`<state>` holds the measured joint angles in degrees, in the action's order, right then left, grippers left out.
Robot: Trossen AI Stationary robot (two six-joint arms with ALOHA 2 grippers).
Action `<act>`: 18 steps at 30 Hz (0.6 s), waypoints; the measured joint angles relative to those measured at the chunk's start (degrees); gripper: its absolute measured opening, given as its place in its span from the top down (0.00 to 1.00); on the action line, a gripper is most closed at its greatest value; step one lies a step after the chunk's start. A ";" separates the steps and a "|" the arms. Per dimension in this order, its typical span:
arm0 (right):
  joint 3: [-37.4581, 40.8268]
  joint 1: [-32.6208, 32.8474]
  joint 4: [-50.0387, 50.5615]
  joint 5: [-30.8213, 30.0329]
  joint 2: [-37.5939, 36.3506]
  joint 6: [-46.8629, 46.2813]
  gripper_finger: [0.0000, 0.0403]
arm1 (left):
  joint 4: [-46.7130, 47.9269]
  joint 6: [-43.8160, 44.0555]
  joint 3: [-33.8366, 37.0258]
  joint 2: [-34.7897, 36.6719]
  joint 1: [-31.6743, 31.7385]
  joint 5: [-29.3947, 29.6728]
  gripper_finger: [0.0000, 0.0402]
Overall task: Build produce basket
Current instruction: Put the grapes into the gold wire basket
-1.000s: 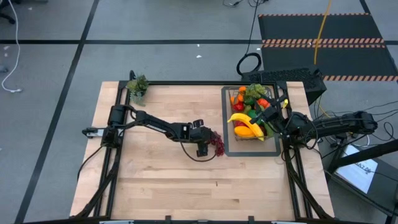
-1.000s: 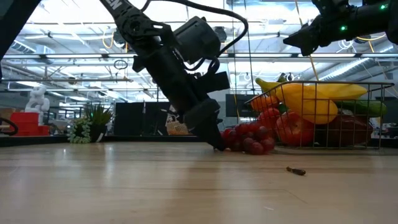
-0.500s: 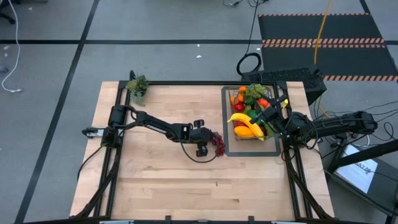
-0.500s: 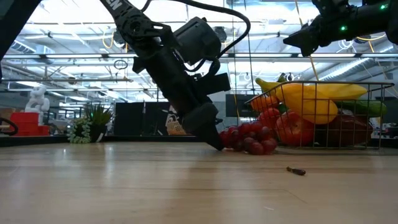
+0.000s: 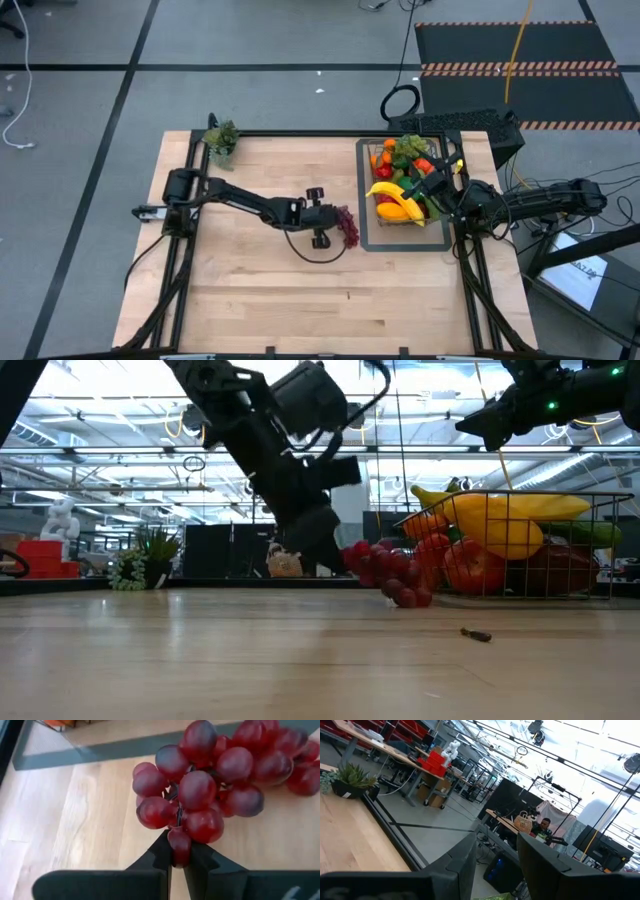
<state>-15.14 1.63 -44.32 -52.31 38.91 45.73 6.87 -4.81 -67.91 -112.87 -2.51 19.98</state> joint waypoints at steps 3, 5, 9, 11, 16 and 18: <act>0.00 0.00 -0.01 0.00 -0.02 -0.01 0.67 | 0.69 -0.05 -0.01 1.29 -0.44 0.05 0.92; 0.00 0.00 0.00 0.00 0.00 -0.01 0.67 | 0.84 -0.05 -0.01 2.48 -0.90 0.18 0.92; 0.00 -0.02 0.03 -0.02 0.00 -0.01 0.67 | 1.57 -0.67 -0.12 4.99 -2.14 2.83 0.92; 0.00 -0.02 -0.02 -0.02 -0.02 -0.02 0.67 | 1.77 -0.91 -0.10 6.19 -2.88 3.30 0.92; 0.00 0.00 0.05 -0.02 0.00 -0.02 0.67 | 1.83 -0.97 -0.12 10.99 -4.78 3.60 0.92; 0.00 -0.01 0.03 -0.02 0.00 -0.02 0.67 | 2.58 -1.17 -0.12 12.93 -5.73 4.22 0.92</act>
<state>-15.14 1.62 -44.29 -52.34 38.91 45.71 9.45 -5.98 -68.03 -99.94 -8.24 24.20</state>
